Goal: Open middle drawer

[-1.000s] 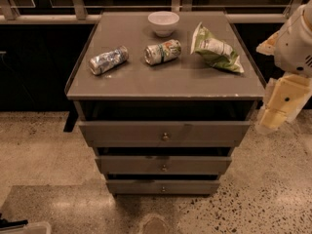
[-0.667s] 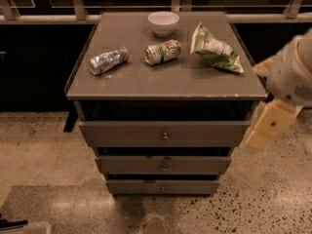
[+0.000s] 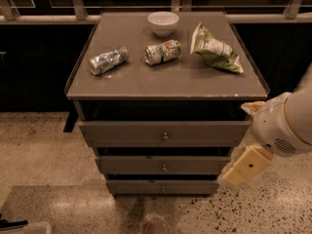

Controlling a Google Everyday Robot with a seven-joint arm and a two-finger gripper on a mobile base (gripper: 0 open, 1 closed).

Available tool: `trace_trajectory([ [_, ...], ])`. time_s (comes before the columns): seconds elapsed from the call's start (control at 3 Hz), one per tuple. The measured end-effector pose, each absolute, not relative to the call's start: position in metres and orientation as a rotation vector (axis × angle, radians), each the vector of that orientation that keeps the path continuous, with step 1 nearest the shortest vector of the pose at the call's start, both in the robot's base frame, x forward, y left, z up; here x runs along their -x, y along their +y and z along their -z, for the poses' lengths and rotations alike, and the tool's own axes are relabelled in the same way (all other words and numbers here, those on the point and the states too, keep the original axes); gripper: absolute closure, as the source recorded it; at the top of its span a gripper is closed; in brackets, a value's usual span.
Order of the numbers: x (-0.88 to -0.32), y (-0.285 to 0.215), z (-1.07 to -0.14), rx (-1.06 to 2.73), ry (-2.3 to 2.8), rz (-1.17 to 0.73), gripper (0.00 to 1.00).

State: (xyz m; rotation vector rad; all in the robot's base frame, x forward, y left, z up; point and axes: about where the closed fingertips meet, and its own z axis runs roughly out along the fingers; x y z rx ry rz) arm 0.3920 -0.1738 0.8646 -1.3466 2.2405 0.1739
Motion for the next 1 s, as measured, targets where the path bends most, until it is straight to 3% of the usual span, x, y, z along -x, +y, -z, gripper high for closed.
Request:
trace_trajectory([
  [0.67, -0.38, -0.181, -0.849, 1.291, 2.262, -0.237, 0.0],
  [1.0, -0.357, -0.2, -0.796, 1.148, 2.284, -0.375, 0.0],
])
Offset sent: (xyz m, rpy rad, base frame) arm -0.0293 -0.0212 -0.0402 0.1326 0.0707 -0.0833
